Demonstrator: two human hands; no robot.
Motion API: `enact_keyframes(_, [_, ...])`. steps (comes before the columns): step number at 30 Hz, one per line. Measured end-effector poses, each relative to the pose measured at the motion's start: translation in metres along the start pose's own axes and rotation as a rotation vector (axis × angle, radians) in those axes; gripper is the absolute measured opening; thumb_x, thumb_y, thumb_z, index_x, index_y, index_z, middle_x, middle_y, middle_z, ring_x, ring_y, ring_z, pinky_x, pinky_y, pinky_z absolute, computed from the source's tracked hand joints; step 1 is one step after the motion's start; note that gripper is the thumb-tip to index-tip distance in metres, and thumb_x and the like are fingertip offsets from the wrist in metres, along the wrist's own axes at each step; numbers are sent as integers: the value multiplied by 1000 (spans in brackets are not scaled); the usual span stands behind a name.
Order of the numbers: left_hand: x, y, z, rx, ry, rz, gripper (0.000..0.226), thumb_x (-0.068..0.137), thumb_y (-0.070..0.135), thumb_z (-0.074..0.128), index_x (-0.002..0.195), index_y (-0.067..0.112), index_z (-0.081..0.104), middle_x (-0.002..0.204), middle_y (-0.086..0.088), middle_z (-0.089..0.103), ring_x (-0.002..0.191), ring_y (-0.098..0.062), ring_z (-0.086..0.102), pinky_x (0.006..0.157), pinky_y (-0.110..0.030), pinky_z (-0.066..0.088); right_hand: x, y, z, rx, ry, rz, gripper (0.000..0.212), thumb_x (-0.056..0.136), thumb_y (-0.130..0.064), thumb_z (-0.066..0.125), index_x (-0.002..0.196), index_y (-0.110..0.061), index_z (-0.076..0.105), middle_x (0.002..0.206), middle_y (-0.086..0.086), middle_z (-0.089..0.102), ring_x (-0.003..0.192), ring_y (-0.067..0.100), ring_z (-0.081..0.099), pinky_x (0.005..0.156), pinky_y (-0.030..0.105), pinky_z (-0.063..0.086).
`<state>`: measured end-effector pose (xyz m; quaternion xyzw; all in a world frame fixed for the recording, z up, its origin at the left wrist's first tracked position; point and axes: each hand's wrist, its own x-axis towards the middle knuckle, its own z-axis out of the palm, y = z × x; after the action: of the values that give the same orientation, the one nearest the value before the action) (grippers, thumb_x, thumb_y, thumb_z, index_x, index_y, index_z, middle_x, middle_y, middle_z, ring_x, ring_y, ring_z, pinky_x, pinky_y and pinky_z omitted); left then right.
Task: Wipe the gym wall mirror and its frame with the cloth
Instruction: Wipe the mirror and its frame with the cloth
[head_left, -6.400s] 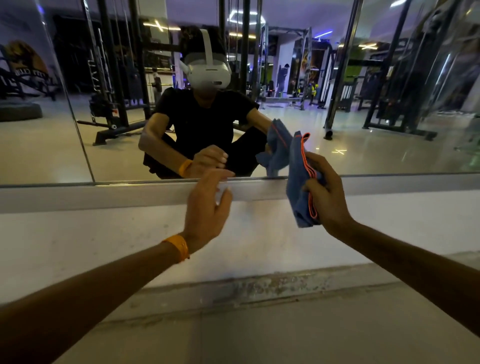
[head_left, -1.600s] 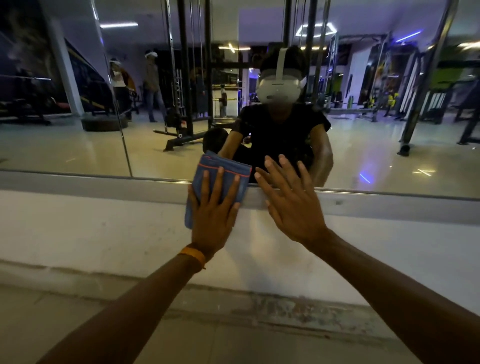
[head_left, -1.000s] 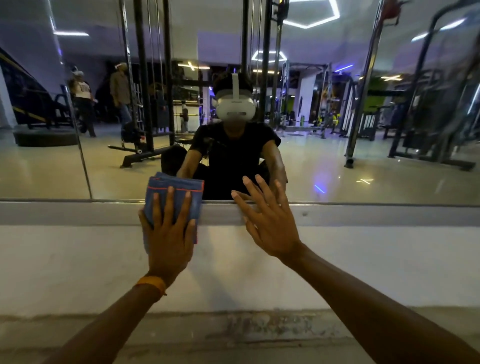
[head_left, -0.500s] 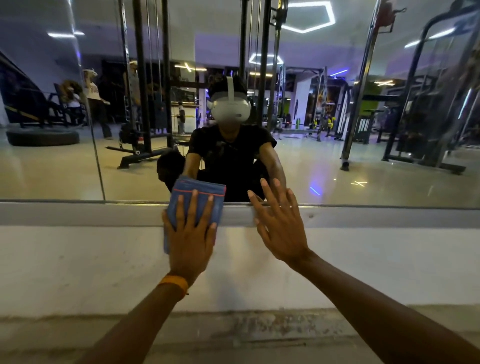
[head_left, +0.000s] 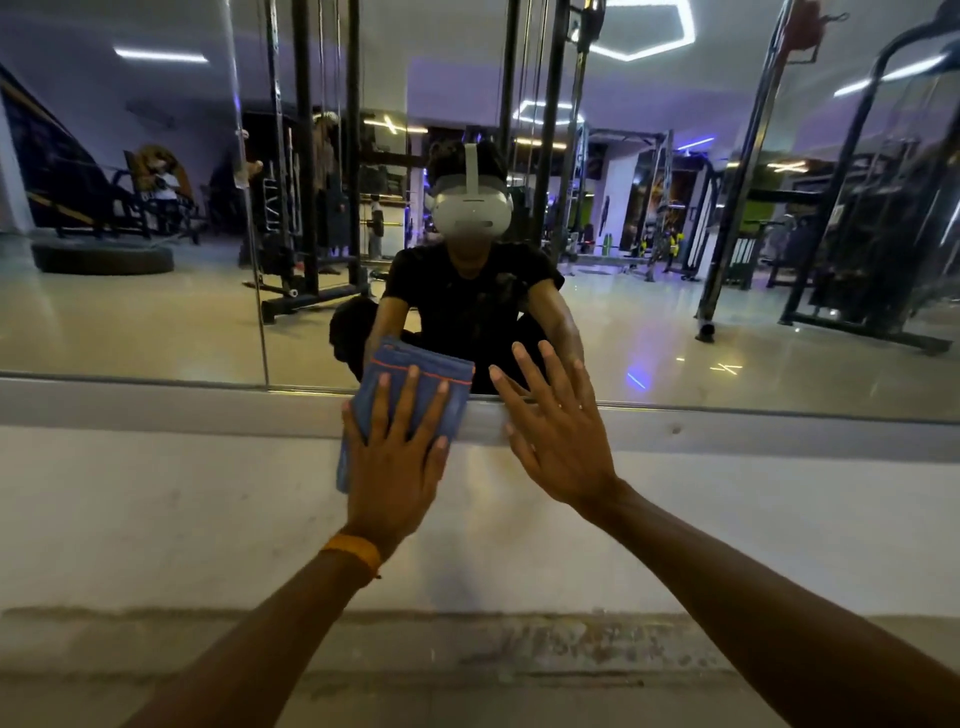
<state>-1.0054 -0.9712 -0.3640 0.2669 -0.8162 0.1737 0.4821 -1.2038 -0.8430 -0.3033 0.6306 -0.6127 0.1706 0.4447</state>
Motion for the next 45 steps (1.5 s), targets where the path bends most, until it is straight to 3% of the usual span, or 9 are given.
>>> enact_keyframes(4, [-13, -61, -19, 42, 35, -56, 65, 107, 43, 34, 164, 16, 22, 173, -14, 6, 159, -39, 2, 123, -70, 5, -2, 2, -2, -1, 21, -9, 57, 109, -41, 38, 162, -19, 32, 171, 14, 17, 158, 38, 9, 122, 63, 20])
enact_keyframes(9, [-30, -110, -43, -19, 76, -326, 66, 107, 43, 30, 166, 18, 16, 173, -15, 0, 159, -42, -3, 122, -71, 2, -1, -8, -4, -13, 12, 23, 60, 108, -42, 38, 162, -17, 30, 171, 15, 16, 159, 37, 9, 121, 64, 21])
enact_keyframes(15, [-4, -26, -3, 21, 9, 123, 66, 106, 42, 37, 165, 18, 19, 173, -15, 11, 160, -37, 2, 123, -71, 7, -2, -11, -5, 10, 5, -67, 63, 101, -27, 51, 160, -14, 34, 170, 14, 20, 158, 37, 12, 120, 65, 22])
enact_keyframes(24, [-32, -150, -57, 80, 43, -120, 66, 106, 44, 34, 162, 9, 29, 171, -20, 11, 158, -42, 4, 123, -70, 6, 2, -26, -5, 13, -16, -98, 58, 106, -32, 40, 161, -12, 32, 170, 14, 19, 158, 37, 12, 122, 63, 22])
enact_keyframes(30, [-11, -81, -26, 64, -22, 44, 64, 108, 46, 32, 163, 15, 26, 173, -14, 9, 159, -39, 6, 125, -66, 5, 30, -58, 13, 13, -4, -53, 60, 108, -39, 23, 162, -15, 31, 171, 13, 19, 158, 36, 13, 122, 63, 22])
enact_keyframes(33, [-12, -135, -44, 110, -5, 121, 63, 110, 50, 27, 164, 18, 25, 173, -11, 9, 159, -37, 7, 125, -66, 11, 30, -59, 18, -9, 15, -54, 59, 108, -39, 25, 162, -15, 31, 171, 12, 19, 158, 36, 13, 123, 62, 22])
enact_keyframes(37, [-26, -211, -79, 138, -10, -4, 67, 108, 51, 26, 163, 12, 27, 172, -17, 10, 158, -42, 7, 123, -70, 10, 31, -65, 22, 4, 46, -23, 60, 107, -38, 40, 161, -14, 31, 171, 14, 19, 158, 36, 13, 123, 63, 22])
enact_keyframes(41, [-21, -160, -63, 73, 41, -111, 68, 106, 47, 34, 164, 13, 23, 172, -18, 9, 158, -43, 6, 126, -65, 3, 32, -64, 23, -28, 54, -36, 63, 104, -37, 47, 161, -14, 33, 170, 14, 20, 158, 37, 14, 121, 64, 24])
enact_keyframes(45, [-4, -96, -28, 94, -7, 174, 64, 109, 47, 31, 164, 16, 19, 173, -13, 5, 160, -37, 4, 124, -66, 12, 31, -58, 22, -52, 56, -62, 61, 105, -38, 43, 160, -14, 35, 170, 14, 22, 157, 38, 17, 119, 64, 28])
